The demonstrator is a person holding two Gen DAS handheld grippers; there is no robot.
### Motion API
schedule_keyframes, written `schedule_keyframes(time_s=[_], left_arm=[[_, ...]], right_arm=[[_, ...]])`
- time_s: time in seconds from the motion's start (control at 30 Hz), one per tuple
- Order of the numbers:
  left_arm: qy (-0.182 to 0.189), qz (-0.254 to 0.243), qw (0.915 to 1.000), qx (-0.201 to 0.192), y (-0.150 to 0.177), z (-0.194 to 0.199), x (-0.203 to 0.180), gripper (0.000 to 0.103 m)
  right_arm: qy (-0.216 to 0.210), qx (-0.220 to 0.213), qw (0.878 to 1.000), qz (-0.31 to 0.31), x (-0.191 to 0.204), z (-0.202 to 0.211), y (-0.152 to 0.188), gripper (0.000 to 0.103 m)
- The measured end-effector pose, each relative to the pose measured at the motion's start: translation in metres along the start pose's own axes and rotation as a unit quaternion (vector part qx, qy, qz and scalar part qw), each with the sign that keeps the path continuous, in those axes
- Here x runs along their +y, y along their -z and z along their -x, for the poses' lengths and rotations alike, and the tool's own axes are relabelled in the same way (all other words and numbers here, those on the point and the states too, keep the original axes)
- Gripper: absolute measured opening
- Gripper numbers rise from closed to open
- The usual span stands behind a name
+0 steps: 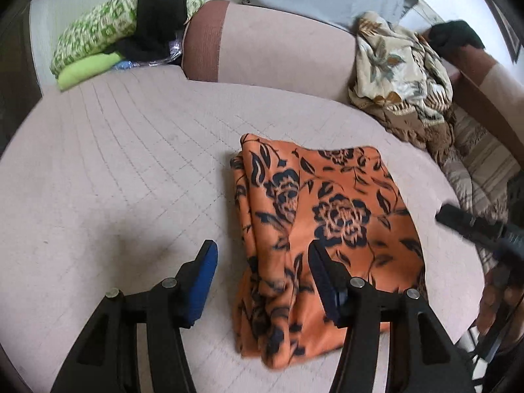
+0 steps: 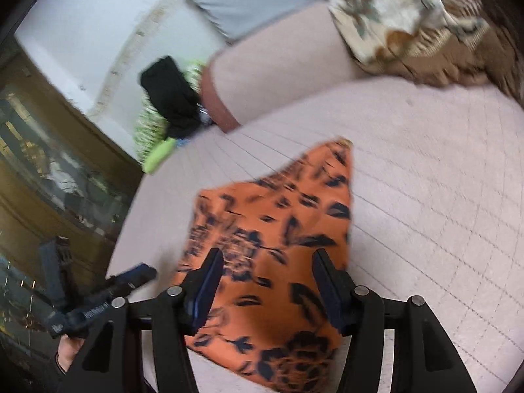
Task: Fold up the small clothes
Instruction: 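Lower the blouse edge onto the bed and open both grippers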
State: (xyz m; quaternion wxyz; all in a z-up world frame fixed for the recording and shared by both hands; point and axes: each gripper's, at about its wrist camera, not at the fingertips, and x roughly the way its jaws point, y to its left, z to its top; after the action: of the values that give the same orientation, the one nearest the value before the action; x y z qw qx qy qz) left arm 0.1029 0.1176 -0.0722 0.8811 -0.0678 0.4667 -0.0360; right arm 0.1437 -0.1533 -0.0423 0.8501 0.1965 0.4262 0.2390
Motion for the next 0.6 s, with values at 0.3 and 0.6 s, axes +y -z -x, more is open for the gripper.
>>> schedule_keyframes(time_s=[0.3, 0.6], left_arm=[[-0.012, -0.006, 0.9999, 0.0, 0.023, 0.018, -0.002, 0.064], [-0.004, 0.008, 0.9998, -0.018, 0.052, 0.028, -0.013, 0.073]], right_arm=[[0.013, 0.044, 0.998, -0.044, -0.001, -0.035, 0.021, 0.071], [0.057, -0.002, 0.998, 0.005, 0.05, 0.023, 0.054, 0.073]])
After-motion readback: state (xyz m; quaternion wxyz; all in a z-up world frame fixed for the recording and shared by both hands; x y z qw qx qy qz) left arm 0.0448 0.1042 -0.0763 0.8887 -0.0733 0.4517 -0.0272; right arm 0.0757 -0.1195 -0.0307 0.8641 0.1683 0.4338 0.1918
